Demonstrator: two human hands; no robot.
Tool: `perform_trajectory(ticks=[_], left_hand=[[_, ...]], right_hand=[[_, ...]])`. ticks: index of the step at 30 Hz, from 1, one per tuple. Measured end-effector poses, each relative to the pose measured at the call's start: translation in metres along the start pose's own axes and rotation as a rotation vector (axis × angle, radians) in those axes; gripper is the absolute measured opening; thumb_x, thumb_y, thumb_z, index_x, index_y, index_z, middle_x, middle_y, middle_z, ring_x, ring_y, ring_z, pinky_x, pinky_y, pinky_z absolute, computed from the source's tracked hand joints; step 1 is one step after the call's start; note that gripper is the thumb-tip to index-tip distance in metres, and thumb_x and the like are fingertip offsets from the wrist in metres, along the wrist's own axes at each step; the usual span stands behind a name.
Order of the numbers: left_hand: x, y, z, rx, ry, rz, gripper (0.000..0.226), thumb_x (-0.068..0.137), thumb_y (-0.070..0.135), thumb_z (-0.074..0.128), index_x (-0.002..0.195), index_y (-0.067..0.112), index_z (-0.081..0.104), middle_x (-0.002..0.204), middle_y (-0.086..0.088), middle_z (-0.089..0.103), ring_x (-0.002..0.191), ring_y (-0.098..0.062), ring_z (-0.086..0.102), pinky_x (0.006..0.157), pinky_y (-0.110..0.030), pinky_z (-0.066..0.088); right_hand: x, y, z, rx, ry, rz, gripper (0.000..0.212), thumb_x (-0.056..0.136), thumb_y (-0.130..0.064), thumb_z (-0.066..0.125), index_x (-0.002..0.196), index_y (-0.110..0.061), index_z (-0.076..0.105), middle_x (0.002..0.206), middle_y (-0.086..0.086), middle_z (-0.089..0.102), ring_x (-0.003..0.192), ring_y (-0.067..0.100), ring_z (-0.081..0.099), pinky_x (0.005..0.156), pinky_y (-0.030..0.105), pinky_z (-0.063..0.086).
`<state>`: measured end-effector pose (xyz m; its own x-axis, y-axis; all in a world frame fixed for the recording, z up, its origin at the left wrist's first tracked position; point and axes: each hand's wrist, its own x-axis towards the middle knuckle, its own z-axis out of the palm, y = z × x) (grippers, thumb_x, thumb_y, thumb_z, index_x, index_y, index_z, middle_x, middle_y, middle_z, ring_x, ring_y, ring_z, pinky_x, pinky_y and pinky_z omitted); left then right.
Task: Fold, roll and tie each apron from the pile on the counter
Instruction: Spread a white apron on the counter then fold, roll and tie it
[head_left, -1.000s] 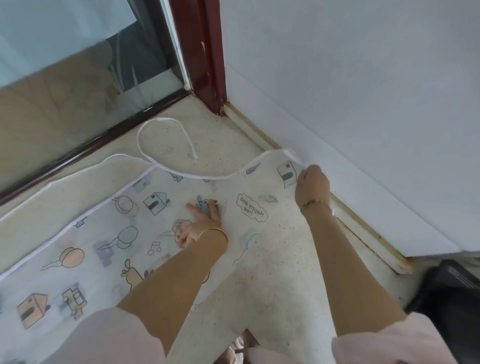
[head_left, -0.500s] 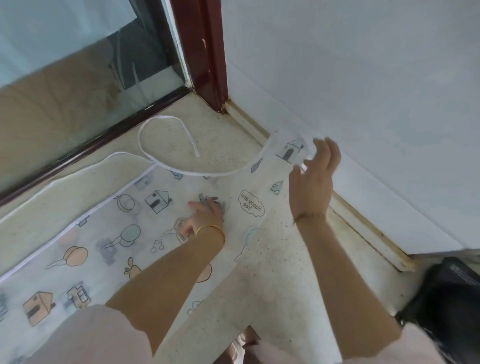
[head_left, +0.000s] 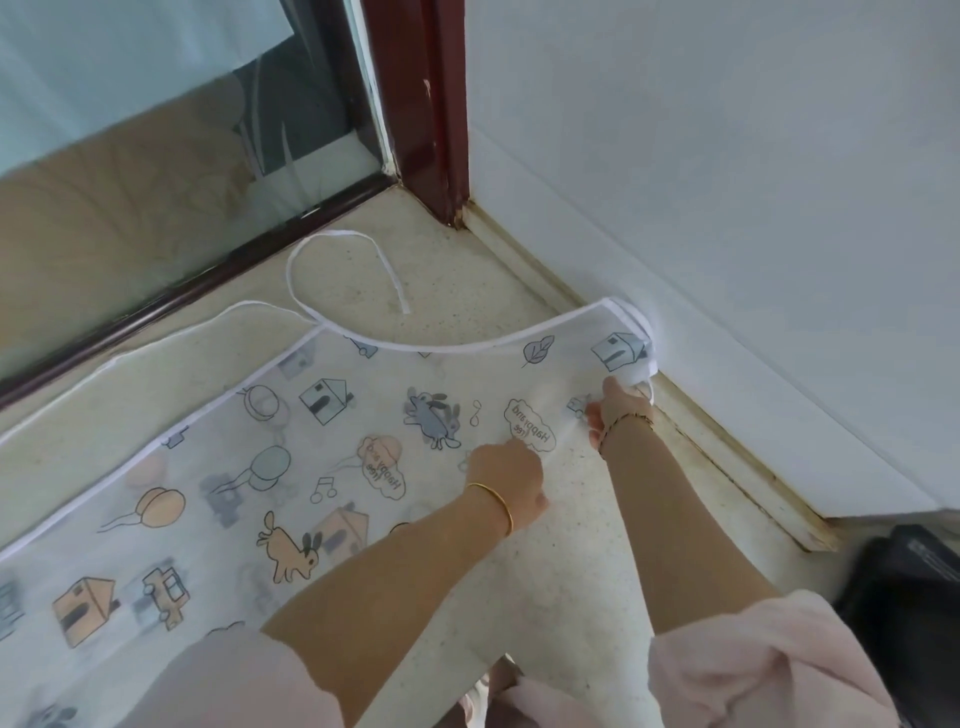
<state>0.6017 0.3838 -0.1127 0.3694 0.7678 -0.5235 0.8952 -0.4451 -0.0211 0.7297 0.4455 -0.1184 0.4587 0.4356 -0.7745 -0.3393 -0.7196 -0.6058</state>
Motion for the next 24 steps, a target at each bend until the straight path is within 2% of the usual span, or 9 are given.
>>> perform_trajectory(ticks=[4, 7, 10, 12, 14, 18, 21, 23, 24], left_hand=[[0.006, -0.007, 0.005, 0.099, -0.086, 0.060, 0.023, 0.094, 0.011, 0.045, 0.114, 0.007, 0.056, 0.110, -0.009, 0.056, 0.092, -0.026, 0.062, 0.068, -0.033, 0.042], [0.006, -0.020, 0.003, 0.145, -0.186, 0.116, 0.019, 0.090, 0.002, 0.046, 0.101, 0.010, 0.060, 0.083, -0.002, 0.055, 0.069, -0.019, 0.054, 0.061, -0.031, 0.039], [0.003, -0.030, 0.003, 0.190, -0.245, 0.170, 0.013, 0.087, 0.000, 0.047, 0.086, 0.011, 0.053, 0.066, 0.002, 0.042, 0.059, -0.016, 0.045, 0.060, -0.029, 0.038], [-0.001, -0.036, 0.007, 0.221, -0.308, 0.198, 0.010, 0.089, 0.003, 0.047, 0.087, 0.012, 0.052, 0.066, 0.001, 0.042, 0.068, -0.019, 0.049, 0.062, -0.030, 0.039], [-0.004, -0.038, 0.009, 0.237, -0.399, 0.209, 0.006, 0.090, 0.007, 0.048, 0.087, 0.011, 0.050, 0.066, 0.002, 0.041, 0.071, -0.020, 0.050, 0.063, -0.029, 0.040], [-0.012, -0.031, 0.000, 0.207, -0.487, 0.243, 0.016, 0.090, 0.010, 0.051, 0.075, 0.009, 0.046, 0.060, 0.002, 0.043, 0.051, -0.013, 0.045, 0.050, -0.026, 0.038], [-0.010, -0.033, -0.011, 0.106, -0.592, 0.240, 0.032, 0.090, 0.026, 0.054, 0.062, 0.010, 0.050, 0.053, 0.002, 0.052, 0.052, -0.015, 0.053, 0.059, -0.028, 0.050], [-0.001, -0.038, -0.019, -0.086, -0.523, 0.171, 0.041, 0.091, 0.037, 0.049, 0.058, 0.012, 0.050, 0.054, 0.001, 0.052, 0.054, -0.018, 0.053, 0.070, -0.030, 0.052], [0.005, -0.041, -0.025, -0.174, -0.383, 0.124, 0.041, 0.093, 0.038, 0.044, 0.061, 0.013, 0.047, 0.058, 0.001, 0.049, 0.057, -0.019, 0.051, 0.069, -0.030, 0.048]], right_hand=[[0.005, -0.001, 0.007, 0.027, 0.018, 0.005, 0.013, 0.088, -0.015, 0.050, 0.077, -0.010, 0.053, 0.072, 0.006, 0.056, 0.053, 0.016, 0.046, 0.051, 0.028, 0.045], [0.006, -0.001, 0.010, 0.091, -0.008, 0.035, 0.003, 0.089, -0.012, 0.053, 0.091, -0.012, 0.055, 0.097, 0.010, 0.064, 0.072, 0.023, 0.062, 0.070, 0.036, 0.058], [0.004, -0.002, 0.009, 0.070, -0.077, 0.000, 0.012, 0.091, -0.011, 0.057, 0.079, -0.013, 0.052, 0.116, 0.018, 0.062, 0.088, 0.029, 0.064, 0.072, 0.040, 0.057], [0.003, -0.002, 0.007, 0.064, -0.161, 0.014, 0.005, 0.092, -0.012, 0.058, 0.090, -0.007, 0.060, 0.112, 0.019, 0.065, 0.087, 0.027, 0.065, 0.065, 0.040, 0.057], [0.004, -0.002, 0.002, 0.118, -0.232, 0.039, 0.018, 0.092, -0.013, 0.059, 0.107, -0.004, 0.063, 0.102, 0.012, 0.067, 0.082, 0.023, 0.065, 0.060, 0.039, 0.055], [0.003, -0.010, -0.001, 0.215, -0.279, 0.046, 0.006, 0.090, -0.005, 0.059, 0.089, -0.007, 0.065, 0.090, 0.008, 0.067, 0.077, 0.021, 0.064, 0.063, 0.038, 0.055], [-0.002, -0.013, -0.005, 0.192, -0.286, 0.063, 0.019, 0.085, -0.004, 0.061, 0.103, -0.010, 0.064, 0.097, 0.007, 0.067, 0.082, 0.021, 0.064, 0.066, 0.036, 0.055], [-0.003, -0.018, -0.007, 0.158, -0.268, 0.062, 0.025, 0.079, -0.008, 0.064, 0.104, -0.014, 0.064, 0.101, 0.006, 0.066, 0.085, 0.022, 0.064, 0.073, 0.037, 0.055], [-0.001, -0.020, -0.009, 0.144, -0.242, 0.053, 0.023, 0.078, -0.008, 0.064, 0.100, -0.015, 0.063, 0.100, 0.006, 0.065, 0.084, 0.023, 0.063, 0.077, 0.038, 0.055]])
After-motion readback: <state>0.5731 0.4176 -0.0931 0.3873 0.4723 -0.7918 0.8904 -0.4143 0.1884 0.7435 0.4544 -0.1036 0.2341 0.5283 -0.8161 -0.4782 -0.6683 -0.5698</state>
